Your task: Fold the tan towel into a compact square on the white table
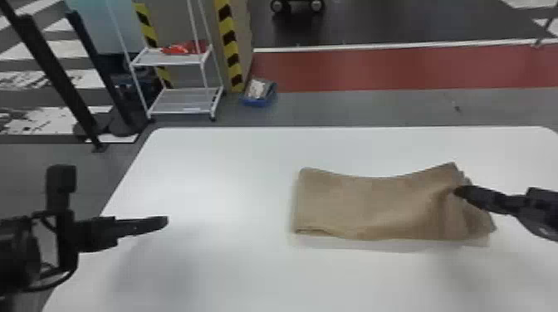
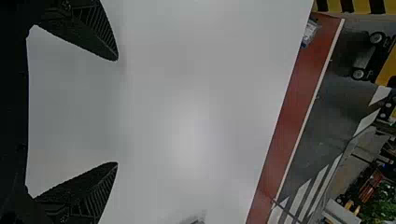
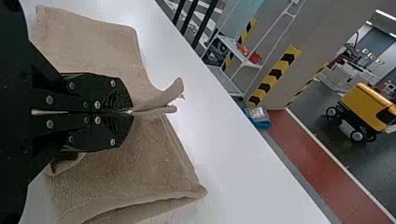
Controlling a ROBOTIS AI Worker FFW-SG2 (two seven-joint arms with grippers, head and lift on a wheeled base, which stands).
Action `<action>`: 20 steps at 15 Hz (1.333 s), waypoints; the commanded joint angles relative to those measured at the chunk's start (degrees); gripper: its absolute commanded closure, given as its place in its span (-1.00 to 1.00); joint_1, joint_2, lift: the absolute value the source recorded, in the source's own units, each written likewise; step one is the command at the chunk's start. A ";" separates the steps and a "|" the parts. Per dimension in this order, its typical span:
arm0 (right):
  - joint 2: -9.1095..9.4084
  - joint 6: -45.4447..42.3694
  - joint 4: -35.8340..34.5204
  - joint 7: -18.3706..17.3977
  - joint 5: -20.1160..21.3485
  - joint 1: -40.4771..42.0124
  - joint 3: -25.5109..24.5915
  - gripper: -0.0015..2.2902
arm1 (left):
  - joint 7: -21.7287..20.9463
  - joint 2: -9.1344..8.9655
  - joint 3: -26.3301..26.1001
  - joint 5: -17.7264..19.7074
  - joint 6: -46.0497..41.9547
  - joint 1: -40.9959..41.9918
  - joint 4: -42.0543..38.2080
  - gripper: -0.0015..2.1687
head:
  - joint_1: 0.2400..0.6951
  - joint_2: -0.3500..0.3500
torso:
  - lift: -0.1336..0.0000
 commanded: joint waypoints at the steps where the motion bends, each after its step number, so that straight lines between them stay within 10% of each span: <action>1: 0.05 -0.66 0.92 -0.03 -0.48 -0.16 0.21 0.02 | 0.01 -0.28 -0.16 -0.18 0.03 0.17 -0.46 -0.92 | 1.00 0.34 | -0.84; 4: 0.05 7.25 -6.72 0.14 -3.38 -0.51 -2.61 0.02 | 0.01 -0.19 0.02 -0.27 0.39 0.17 -0.63 -0.92 | 1.00 0.34 | -0.84; 20: -3.60 3.91 1.98 -0.65 -1.45 -2.27 -5.15 0.02 | -0.34 -0.63 0.90 -0.18 0.56 1.84 -2.04 -0.92 | 1.00 0.18 | -0.84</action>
